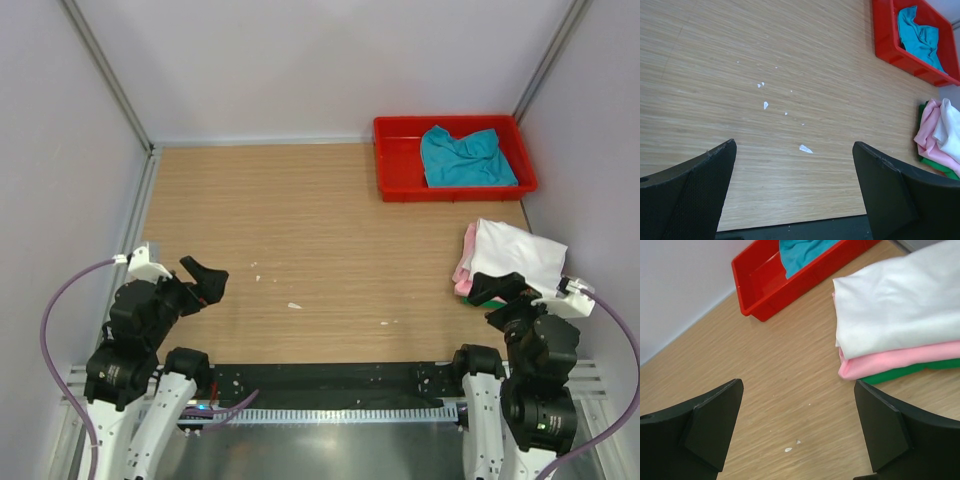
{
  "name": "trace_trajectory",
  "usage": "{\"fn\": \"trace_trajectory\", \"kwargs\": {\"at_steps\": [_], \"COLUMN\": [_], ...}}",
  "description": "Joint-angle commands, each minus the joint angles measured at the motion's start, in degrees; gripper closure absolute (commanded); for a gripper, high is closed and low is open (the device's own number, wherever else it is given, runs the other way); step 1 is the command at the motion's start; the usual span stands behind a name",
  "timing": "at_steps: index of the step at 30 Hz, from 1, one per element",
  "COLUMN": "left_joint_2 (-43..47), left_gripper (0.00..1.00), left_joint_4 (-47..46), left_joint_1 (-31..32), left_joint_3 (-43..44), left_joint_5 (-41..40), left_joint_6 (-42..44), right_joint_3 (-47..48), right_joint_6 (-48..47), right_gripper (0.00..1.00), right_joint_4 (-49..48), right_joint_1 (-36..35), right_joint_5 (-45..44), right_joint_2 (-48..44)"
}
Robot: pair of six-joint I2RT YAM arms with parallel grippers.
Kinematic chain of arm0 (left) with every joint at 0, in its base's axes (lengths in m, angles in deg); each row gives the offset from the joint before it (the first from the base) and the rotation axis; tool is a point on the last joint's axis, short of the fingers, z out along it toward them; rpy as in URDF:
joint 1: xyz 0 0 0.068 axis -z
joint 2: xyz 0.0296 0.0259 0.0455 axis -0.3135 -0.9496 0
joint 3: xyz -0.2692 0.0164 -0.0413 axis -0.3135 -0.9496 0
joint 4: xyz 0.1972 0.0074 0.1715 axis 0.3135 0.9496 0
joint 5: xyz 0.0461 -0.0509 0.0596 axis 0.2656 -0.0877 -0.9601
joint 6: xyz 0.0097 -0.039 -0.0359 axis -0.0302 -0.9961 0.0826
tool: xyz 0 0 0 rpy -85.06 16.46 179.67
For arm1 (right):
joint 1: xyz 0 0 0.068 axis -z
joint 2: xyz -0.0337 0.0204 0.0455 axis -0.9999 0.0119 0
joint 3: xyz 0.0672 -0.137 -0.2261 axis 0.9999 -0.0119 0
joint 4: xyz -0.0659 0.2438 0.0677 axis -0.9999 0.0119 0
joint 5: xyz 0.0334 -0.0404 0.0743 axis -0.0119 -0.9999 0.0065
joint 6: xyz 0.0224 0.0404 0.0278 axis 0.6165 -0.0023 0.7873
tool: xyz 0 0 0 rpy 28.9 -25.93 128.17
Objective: Fold and stack the t-shirts
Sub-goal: Reset both grippers
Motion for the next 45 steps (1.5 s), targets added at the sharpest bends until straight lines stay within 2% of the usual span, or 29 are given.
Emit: {"fn": "trace_trajectory", "kwargs": {"at_steps": [1, 45], "left_joint_2": [-0.7, -1.4], "left_gripper": [0.0, 0.0], "left_joint_4": [-2.0, -1.9], "left_joint_1": [0.5, 1.6], "left_joint_3": [-0.2, -0.2], "left_joint_5": [-0.9, -1.3], "left_joint_6": [-0.1, -0.3], "right_joint_3": [-0.9, -5.7], "right_joint_6": [1.3, 4.7], "right_gripper": [0.0, 0.0], "right_joint_4": [0.5, 2.5], "right_joint_1": [-0.2, -0.2], "right_joint_5": [-0.8, -1.2], "right_joint_2": [0.2, -5.4]}}
